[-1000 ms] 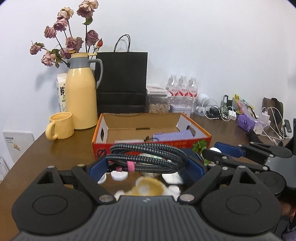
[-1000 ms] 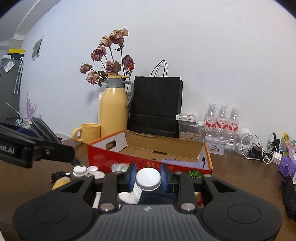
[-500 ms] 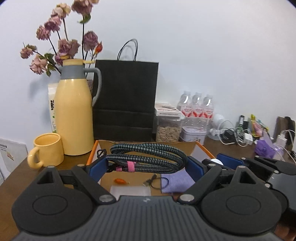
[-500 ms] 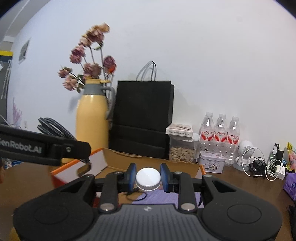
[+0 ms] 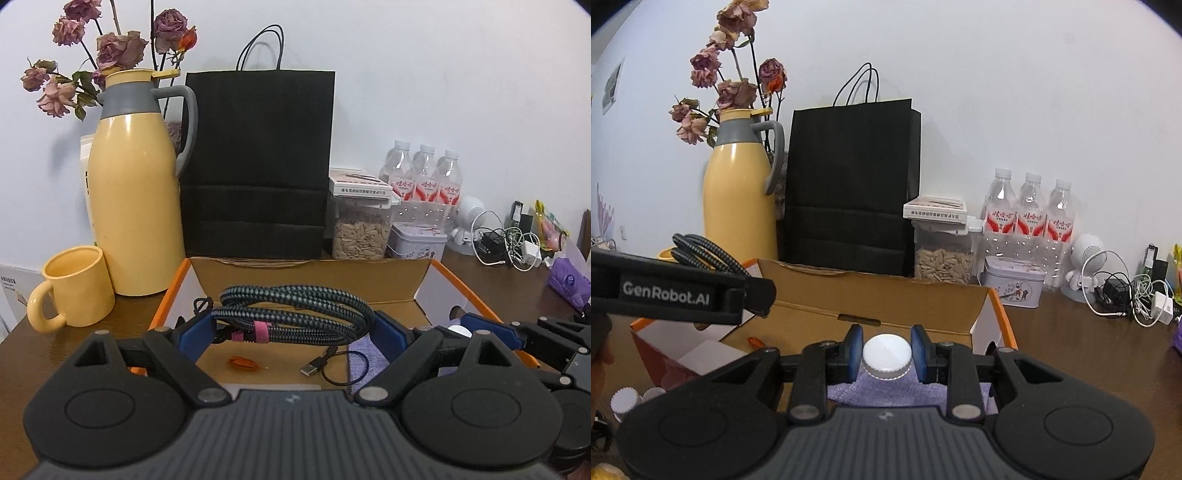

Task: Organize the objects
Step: 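Carry the braided cable and white cap into the cardboard box and open both grippers, then withdraw both grippers from the cardboard box back over the table, then grasp the navy pouch with the right gripper while the left gripper grasps a black cable, then carry the navy pouch and black cable into the cardboard box and open both grippers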

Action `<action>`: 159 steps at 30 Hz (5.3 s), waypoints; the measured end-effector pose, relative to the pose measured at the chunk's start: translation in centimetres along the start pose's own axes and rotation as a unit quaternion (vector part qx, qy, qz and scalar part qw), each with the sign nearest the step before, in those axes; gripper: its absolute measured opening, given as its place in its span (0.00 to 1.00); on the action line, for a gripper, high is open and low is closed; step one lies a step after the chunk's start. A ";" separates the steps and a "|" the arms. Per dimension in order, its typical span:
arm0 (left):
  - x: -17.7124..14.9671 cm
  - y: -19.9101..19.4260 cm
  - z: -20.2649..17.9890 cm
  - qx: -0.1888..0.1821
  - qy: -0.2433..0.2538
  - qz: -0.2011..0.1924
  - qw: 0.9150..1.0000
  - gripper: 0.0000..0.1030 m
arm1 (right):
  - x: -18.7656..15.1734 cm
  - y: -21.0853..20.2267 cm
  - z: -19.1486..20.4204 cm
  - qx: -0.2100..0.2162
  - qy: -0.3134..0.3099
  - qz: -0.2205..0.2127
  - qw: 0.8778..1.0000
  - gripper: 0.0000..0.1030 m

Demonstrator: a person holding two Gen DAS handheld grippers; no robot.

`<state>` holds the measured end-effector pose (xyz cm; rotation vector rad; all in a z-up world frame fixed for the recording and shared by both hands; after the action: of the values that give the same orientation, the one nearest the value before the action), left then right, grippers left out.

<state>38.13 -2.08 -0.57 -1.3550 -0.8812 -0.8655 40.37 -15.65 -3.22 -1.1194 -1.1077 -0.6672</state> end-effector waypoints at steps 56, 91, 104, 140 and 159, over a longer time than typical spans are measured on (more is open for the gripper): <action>-0.7 -14.5 1.6 0.002 -0.007 -0.040 0.999 1.00 | -1.9 -15.3 1.0 -0.018 0.000 -0.020 1.000 1.00; -11.1 -18.0 8.7 0.043 -0.047 0.047 0.997 1.00 | -9.2 -13.1 2.0 -0.017 -0.010 0.088 0.996 1.00; -11.4 -17.7 9.6 0.051 -0.054 0.055 0.996 1.00 | -10.5 -9.3 2.4 0.004 0.023 0.125 0.992 0.67; -14.6 -14.7 11.8 0.065 -0.047 0.095 0.992 1.00 | -7.4 -14.4 2.5 -0.015 0.001 -0.025 1.000 0.59; -14.4 -10.7 11.6 0.059 -0.052 0.100 0.992 0.40 | -7.5 -14.3 2.7 -0.013 -0.002 -0.022 1.000 0.59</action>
<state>22.03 9.30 -8.77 -1.3684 -0.8459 -0.5834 24.37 -18.72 -5.00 -1.1211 -1.1327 -0.7168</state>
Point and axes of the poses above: each gripper's, at about its wrist camera, not at the fingertips, and y roughly the way its jaws point, z to its left, x to its top, the point moved 10 cm from there along y, roughly the way its jaws point, and after that the axes turned 4 degrees about y, right-handed, at the moved point
